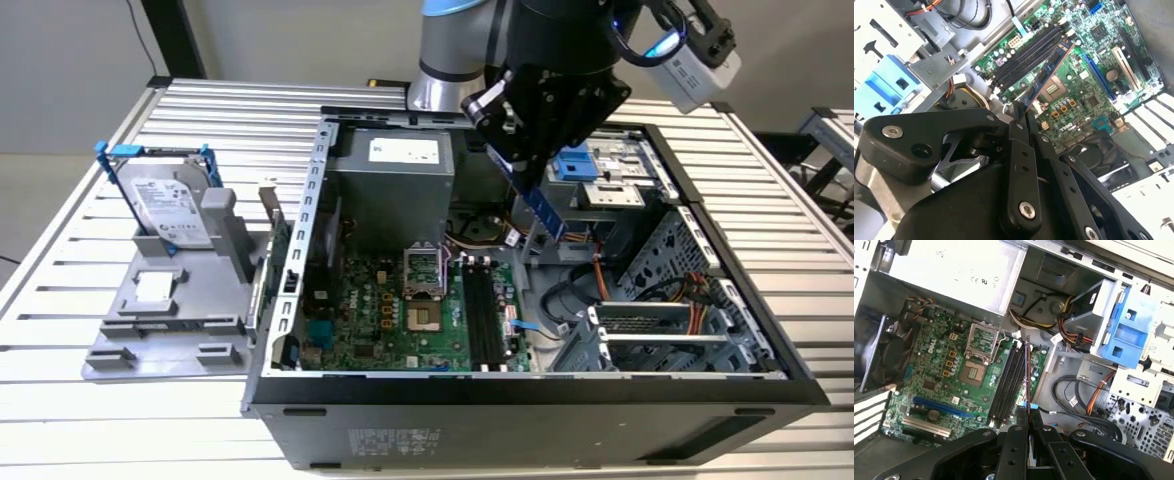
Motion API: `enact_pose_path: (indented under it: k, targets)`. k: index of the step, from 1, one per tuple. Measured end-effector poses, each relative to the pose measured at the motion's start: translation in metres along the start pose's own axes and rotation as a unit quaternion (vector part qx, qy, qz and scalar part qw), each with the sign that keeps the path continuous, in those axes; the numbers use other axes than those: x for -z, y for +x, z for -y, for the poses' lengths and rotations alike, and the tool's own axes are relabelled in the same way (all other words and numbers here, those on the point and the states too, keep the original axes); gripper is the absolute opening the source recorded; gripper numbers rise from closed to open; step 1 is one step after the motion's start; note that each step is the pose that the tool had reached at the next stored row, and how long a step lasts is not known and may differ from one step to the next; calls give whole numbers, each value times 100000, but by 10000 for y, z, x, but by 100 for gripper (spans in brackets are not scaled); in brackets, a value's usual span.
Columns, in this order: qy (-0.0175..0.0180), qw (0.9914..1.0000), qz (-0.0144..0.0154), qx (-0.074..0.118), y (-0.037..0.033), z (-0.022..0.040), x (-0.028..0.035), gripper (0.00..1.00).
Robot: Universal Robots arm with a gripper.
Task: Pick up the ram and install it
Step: 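Insert the ram into the slot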
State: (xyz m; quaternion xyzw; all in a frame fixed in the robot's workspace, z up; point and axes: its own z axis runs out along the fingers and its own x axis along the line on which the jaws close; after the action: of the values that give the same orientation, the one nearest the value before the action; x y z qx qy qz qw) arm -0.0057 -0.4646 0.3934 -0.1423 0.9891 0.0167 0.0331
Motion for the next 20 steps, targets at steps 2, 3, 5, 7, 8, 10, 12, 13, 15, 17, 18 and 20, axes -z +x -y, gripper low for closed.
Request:
enact_pose_path:
  k: [2, 3, 5, 7, 8, 10, 12, 13, 15, 17, 18, 20]
  targets:
    - [51, 99995, -26, -1038, 2, -1, 0, 0]
    - [69, 99988, -63, -1522, 3, -1, 0, 0]
    - [73, 99969, -207, -2486, 5, -1, 0, 0]
    - [70, 99944, -355, -3320, 8, -2, 0, 0]
    - [81, 99932, -372, -3681, 8, -2, 1, 0]
    - [113, 99903, -365, -4382, 10, -3, 1, 0]
    - [148, 99863, -337, -5221, 13, -4, 1, 0]
    - [171, 99840, -326, -5645, 14, -4, 1, 0]
    - [214, 99788, -301, -6497, 16, -5, 1, 0]
    - [252, 99730, -275, -7338, 18, -5, 1, 0]
    - [271, 99700, -264, -7737, 20, -6, 2, 0]
    - [298, 99634, -236, -8542, 22, -6, 1, 0]
